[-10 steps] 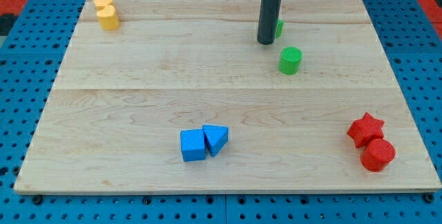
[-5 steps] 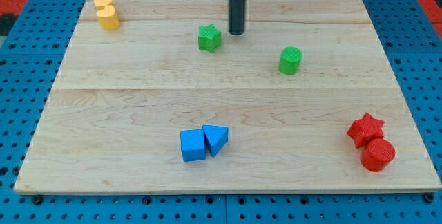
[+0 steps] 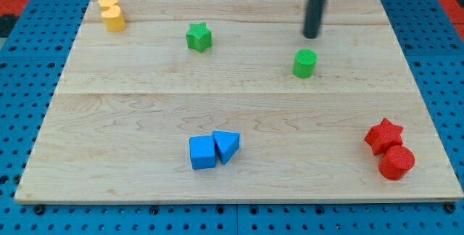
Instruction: Move the green blocks above the blue blocks
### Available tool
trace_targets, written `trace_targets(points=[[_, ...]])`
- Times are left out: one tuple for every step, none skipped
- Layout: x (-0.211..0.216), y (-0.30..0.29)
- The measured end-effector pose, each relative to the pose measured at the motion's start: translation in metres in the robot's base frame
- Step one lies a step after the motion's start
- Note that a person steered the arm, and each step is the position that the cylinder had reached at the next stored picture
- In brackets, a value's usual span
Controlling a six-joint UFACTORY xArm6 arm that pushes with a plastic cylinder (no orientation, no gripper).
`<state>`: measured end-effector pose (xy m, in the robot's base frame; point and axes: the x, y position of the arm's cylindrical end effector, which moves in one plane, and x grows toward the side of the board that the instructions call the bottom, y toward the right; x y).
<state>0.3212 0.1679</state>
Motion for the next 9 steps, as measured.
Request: trace_targets(points=[[0.053,-0.008],[0.066,-0.054],[0.078,-0.084],[0.112,-0.049],[0.107,-0.087],[0.08,-0.145],[0.064,-0.171],[0.033,-0.147],[0.02,-0.187]])
